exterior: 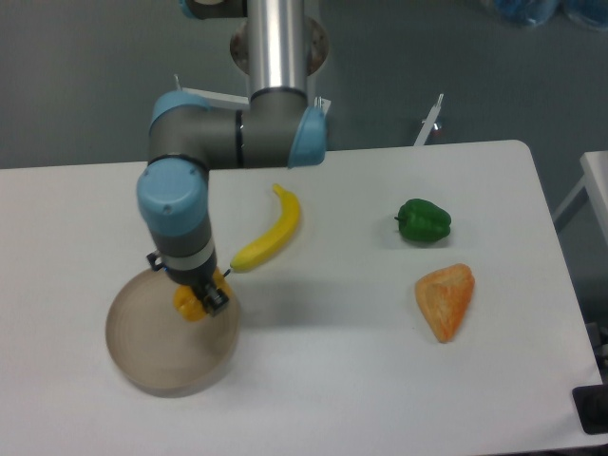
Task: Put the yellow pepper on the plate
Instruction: 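Lower the yellow pepper onto the plate and open the gripper, then lift the open gripper up and away from the plate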
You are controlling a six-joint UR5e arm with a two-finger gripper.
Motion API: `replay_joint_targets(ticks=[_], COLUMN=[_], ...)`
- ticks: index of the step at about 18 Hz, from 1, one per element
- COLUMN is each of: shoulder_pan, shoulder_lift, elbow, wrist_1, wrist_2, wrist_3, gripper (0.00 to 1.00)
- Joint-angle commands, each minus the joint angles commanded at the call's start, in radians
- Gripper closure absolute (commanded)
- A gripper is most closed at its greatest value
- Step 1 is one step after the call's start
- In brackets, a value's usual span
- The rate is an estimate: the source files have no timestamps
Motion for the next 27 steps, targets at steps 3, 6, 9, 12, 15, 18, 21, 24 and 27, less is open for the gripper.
replay_joint_targets(ticks=[3, 6, 9, 12, 15, 18, 21, 24, 27], shoulder_pan=[-0.014, -0.025, -0.025, -0.009, 0.082, 0.149, 0.216, 0.276, 0.340], shoulder_lift=[-0.006, -0.008, 0.000, 0.015, 0.058, 0.090, 0.121, 0.149, 0.176], elbow=[0.000, 0.002, 0.008, 0.011, 0.000, -0.002, -0.002, -0.006, -0.040], wrist_1=[0.003, 0.009, 0.011, 0.009, -0.001, -0.009, -0.035, -0.078, -0.095], wrist_2=[0.003, 0.003, 0.003, 0.017, 0.017, 0.018, 0.018, 0.020, 0.023], wrist_3=[-0.002, -0.011, -0.012, -0.006, 0.027, 0.092, 0.150, 0.230, 0.342], gripper=[0.09, 0.00, 0.00, 0.00, 0.00, 0.00, 0.00, 0.00, 0.00])
